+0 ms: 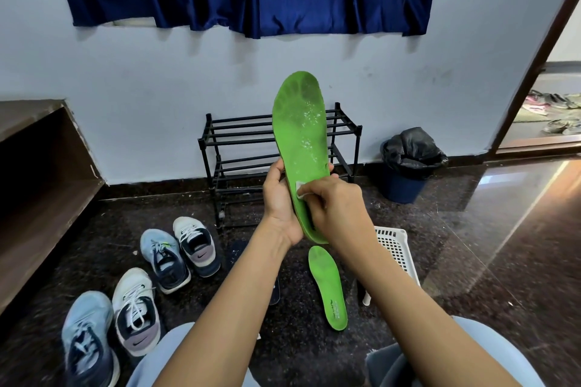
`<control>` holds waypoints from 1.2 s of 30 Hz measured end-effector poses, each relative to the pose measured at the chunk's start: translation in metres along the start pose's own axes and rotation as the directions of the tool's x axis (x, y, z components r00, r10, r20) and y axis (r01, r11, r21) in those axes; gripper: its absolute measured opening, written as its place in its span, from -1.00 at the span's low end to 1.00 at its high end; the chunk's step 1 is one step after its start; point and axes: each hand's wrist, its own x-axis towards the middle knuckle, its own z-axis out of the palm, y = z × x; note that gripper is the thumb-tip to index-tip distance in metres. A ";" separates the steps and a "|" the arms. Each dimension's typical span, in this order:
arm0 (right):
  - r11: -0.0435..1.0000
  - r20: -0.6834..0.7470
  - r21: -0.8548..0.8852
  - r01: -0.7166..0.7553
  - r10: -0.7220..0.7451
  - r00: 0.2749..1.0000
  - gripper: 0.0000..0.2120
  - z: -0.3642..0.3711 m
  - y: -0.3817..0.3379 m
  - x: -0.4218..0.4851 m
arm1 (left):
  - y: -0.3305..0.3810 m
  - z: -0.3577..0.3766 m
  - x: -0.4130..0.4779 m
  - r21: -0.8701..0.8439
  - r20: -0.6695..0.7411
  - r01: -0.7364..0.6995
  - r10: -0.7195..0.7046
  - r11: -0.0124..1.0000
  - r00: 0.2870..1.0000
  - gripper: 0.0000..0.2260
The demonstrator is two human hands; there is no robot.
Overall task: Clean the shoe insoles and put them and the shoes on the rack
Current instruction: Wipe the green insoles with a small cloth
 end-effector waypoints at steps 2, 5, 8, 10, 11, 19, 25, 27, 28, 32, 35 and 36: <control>1.000 -0.055 0.012 -0.011 0.012 0.998 -0.82 -0.002 0.002 0.003 | -0.003 0.002 -0.001 0.016 0.012 0.022 -0.022 1.000 1.000 -0.44; 0.997 -0.105 0.066 -0.026 0.033 0.994 -0.84 -0.002 0.001 0.000 | -0.002 0.001 0.001 0.067 0.032 0.029 -0.031 0.997 0.999 -0.45; 0.991 -0.074 0.132 -0.038 0.048 0.996 -0.88 0.003 -0.004 -0.007 | 0.006 -0.003 0.003 0.058 0.026 0.031 -0.033 0.998 0.999 -0.46; 0.987 -0.050 0.154 -0.047 0.055 0.997 -0.87 0.005 -0.007 -0.011 | 0.009 -0.006 0.005 0.047 0.022 0.034 -0.035 0.998 0.999 -0.46; 0.988 -0.054 0.148 -0.038 0.047 0.997 -0.87 0.006 -0.007 -0.012 | 0.009 -0.007 0.005 0.048 0.018 0.037 -0.037 0.998 0.999 -0.46; 0.995 -0.147 0.098 -0.005 0.020 0.989 -0.83 0.005 -0.004 0.002 | -0.002 0.000 -0.002 0.069 -0.009 0.081 -0.080 0.994 0.997 -0.40; 0.980 -0.148 0.189 -0.062 0.091 0.985 -0.84 0.009 -0.007 -0.006 | 0.001 -0.003 0.003 0.098 -0.019 0.092 -0.091 0.991 0.996 -0.42; 0.974 -0.101 0.210 -0.090 0.113 0.988 -0.84 0.010 -0.009 -0.010 | 0.002 -0.007 0.006 0.112 -0.019 0.076 -0.075 0.991 0.997 -0.42; 0.972 -0.092 0.214 -0.095 0.117 0.989 -0.83 0.010 -0.010 -0.011 | 0.002 -0.009 0.007 0.118 -0.024 0.070 -0.068 0.991 0.997 -0.42; 0.974 -0.116 0.209 -0.087 0.113 0.987 -0.81 0.008 -0.009 -0.005 | -0.002 -0.005 0.006 0.112 -0.027 0.078 -0.076 0.991 0.997 -0.42; 0.972 -0.166 0.217 -0.089 0.127 0.978 -0.82 0.006 -0.007 0.002 | -0.008 -0.001 0.004 0.097 -0.013 0.082 -0.081 0.992 0.997 -0.47; 0.970 -0.180 0.222 -0.097 0.139 0.974 -0.83 0.004 -0.007 0.003 | -0.010 0.000 0.004 0.093 -0.014 0.087 -0.086 0.992 0.996 -0.50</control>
